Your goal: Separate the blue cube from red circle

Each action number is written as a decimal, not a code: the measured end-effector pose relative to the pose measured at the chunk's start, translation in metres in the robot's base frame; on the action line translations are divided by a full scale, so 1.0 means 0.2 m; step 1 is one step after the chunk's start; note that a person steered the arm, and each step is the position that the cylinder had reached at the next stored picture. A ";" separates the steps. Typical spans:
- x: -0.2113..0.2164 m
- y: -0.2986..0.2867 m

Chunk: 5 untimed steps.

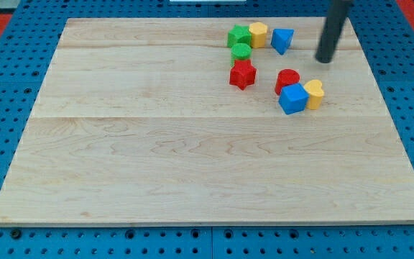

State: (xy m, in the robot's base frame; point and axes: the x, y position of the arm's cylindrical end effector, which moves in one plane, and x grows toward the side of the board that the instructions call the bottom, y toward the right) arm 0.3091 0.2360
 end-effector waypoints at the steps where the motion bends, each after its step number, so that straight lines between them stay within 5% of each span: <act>1: 0.11 -0.03; 5: 0.58 -0.59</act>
State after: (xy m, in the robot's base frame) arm 0.4257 0.1183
